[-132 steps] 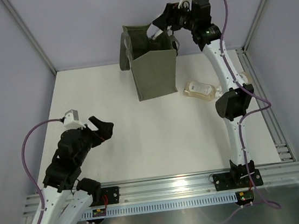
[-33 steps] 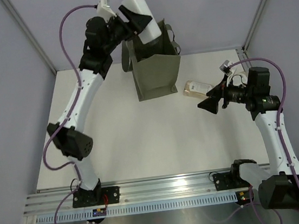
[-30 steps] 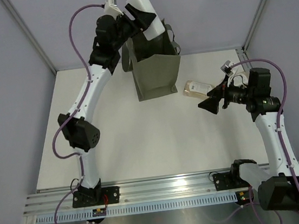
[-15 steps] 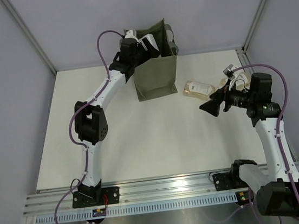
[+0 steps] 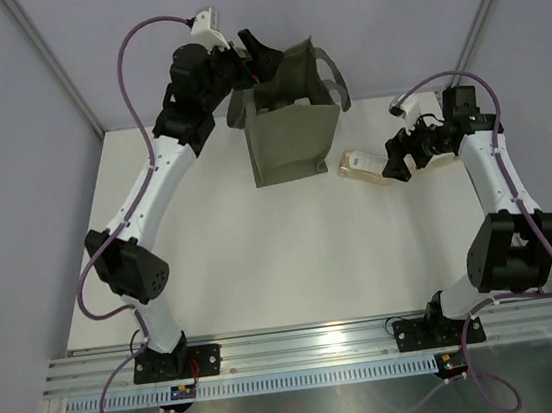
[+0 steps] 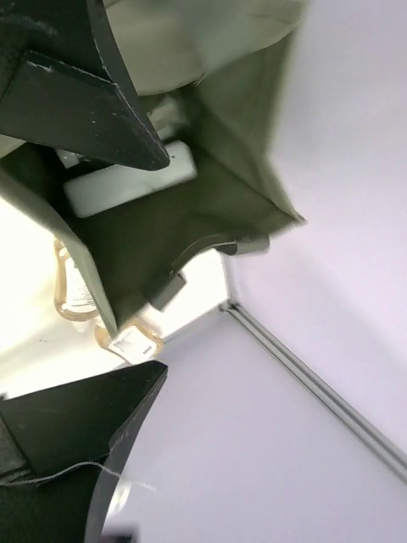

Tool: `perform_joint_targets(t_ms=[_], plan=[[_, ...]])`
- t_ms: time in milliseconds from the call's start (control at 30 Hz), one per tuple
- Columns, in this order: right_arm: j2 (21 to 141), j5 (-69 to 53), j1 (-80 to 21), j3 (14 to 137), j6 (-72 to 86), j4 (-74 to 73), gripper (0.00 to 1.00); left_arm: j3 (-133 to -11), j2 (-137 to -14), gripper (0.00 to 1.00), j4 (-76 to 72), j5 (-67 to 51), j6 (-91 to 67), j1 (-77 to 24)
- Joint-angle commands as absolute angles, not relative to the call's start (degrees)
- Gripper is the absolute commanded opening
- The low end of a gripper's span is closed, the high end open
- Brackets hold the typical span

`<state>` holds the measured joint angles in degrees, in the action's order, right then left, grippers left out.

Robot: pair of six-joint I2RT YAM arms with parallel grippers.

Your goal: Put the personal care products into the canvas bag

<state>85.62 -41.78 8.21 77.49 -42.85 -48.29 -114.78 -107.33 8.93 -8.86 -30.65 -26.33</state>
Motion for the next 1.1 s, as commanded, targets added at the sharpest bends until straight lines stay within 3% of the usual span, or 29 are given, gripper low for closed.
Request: perform_joint_targets(t_ms=[0, 200, 333, 567, 800, 1067], plan=[[94.27, -32.53, 5.63, 83.05, -55.19, -50.20, 0.99, -110.42, -99.16, 0.99, 6.94, -10.46, -23.12, -26.10], [105.72, -24.71, 0.36, 89.90, -56.69, -46.59, 1.00, -93.81, -80.45, 0.99, 9.66, -9.58, -17.32, -25.49], [115.03, -22.85, -2.11, 98.23, -55.46, -46.49, 1.00, -71.97, -65.25, 0.99, 10.99, -8.62, -15.91, -24.88], [125.06, -20.48, -3.43, 107.04, -56.07, -50.18, 1.00, -47.85, -39.75, 0.99, 15.73, -5.09, -19.94, -24.43], [131.39, -18.55, -4.13, 111.35, -54.23, -54.57, 1.00, -37.89, -25.85, 0.99, 18.64, -3.52, -27.42, -24.35], [133.33, -11.79, -5.71, 114.17, -53.18, -60.47, 0.99, -39.55, -27.68, 0.99, 19.42, -5.62, -29.18, -24.35]])
